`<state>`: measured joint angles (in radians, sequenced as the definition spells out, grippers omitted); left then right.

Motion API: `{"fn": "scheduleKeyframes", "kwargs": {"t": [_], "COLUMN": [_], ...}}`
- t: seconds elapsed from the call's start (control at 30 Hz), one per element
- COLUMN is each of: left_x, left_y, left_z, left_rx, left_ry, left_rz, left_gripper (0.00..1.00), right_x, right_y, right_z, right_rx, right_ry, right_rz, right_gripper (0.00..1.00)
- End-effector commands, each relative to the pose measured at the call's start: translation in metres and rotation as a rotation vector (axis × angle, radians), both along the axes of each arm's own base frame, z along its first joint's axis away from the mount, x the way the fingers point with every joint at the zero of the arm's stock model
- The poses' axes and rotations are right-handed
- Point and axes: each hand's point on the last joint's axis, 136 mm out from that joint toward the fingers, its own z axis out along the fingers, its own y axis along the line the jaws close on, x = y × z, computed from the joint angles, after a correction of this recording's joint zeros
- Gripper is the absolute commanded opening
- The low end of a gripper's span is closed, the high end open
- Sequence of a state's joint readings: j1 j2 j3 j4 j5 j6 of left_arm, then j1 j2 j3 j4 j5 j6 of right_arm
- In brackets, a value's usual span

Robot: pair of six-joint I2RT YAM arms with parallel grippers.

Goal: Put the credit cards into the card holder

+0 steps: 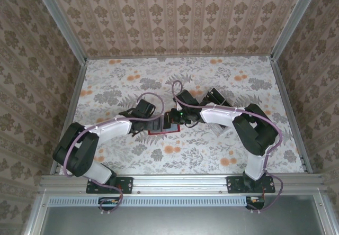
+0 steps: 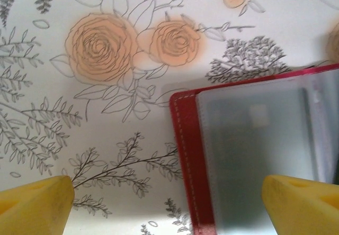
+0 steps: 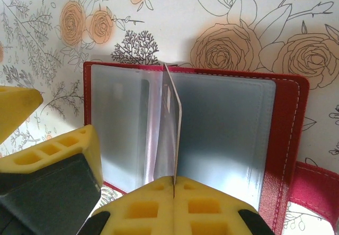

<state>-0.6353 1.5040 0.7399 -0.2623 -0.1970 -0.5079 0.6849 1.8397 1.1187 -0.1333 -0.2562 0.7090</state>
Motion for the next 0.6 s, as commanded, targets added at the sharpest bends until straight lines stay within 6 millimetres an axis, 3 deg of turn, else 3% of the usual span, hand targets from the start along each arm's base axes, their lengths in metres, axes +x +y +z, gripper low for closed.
{"fn": "scheduleKeyframes", "kwargs": {"t": [0.0,0.33,0.57], "left_x": [-0.016,-0.027,-0.028], "left_y": [0.019,0.029,0.03], "left_z": [-0.018,-0.027,-0.025], "left_rx": [0.084,0.093,0.078], "left_ry": [0.087,0.134,0.123], "left_rz": [0.056,0.108,0.117], "left_gripper": [1.0,1.0,1.0], "right_x": [-0.006,-0.004,0.002], "right_y": [-0.007,-0.007,0.003], "right_z": [-0.017,-0.011,0.007], "right_rx": [-0.021,-0.003,0.114], "right_ry": [0.046,0.039,0.005], "right_rz": [-0.009,-0.014,0.016], "right_gripper": [0.0,0.0,0.0]}}
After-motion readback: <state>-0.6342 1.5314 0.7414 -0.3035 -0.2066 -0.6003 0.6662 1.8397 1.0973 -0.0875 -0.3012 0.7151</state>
